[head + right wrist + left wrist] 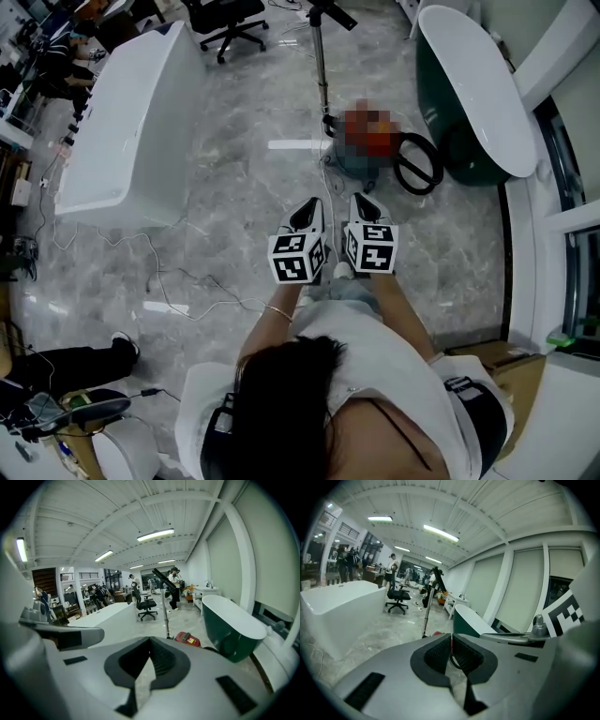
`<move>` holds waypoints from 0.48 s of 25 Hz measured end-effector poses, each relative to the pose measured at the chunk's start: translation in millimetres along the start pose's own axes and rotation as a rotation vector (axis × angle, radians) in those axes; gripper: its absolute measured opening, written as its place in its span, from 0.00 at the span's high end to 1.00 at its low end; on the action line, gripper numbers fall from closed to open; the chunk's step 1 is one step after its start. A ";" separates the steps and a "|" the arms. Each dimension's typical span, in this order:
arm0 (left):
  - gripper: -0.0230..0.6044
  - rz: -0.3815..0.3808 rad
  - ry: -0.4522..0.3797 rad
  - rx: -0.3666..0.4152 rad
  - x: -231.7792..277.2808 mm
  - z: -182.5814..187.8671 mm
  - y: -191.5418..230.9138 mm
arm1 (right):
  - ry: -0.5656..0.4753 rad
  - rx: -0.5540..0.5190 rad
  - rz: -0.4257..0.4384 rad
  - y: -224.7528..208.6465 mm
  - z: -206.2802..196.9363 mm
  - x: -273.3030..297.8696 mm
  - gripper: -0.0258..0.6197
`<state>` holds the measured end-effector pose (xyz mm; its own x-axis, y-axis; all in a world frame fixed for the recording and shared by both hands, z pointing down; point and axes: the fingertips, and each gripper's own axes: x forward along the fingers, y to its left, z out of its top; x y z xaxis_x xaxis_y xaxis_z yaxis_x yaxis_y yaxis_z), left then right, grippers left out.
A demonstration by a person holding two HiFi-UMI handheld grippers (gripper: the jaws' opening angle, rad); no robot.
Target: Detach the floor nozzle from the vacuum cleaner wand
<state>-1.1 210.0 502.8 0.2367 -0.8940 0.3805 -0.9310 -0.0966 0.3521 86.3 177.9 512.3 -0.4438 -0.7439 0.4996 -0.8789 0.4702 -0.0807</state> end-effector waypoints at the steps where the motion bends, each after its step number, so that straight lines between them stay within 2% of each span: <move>1: 0.94 0.001 -0.001 0.001 4.1 2.4 -0.9 | -0.002 0.001 -0.003 -4.7 2.7 1.8 0.94; 6: 0.94 -0.005 -0.017 0.015 26.3 16.5 -10.1 | -0.002 0.018 -0.036 -31.5 13.0 9.7 0.94; 12: 0.94 -0.015 -0.018 0.031 57.2 28.7 -27.2 | -0.029 0.015 -0.018 -55.0 33.3 20.1 0.94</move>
<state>29.7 149.0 490.5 0.2458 -0.9001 0.3598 -0.9357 -0.1235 0.3304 119.9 121.3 498.0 -0.4327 -0.7659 0.4755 -0.8892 0.4495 -0.0852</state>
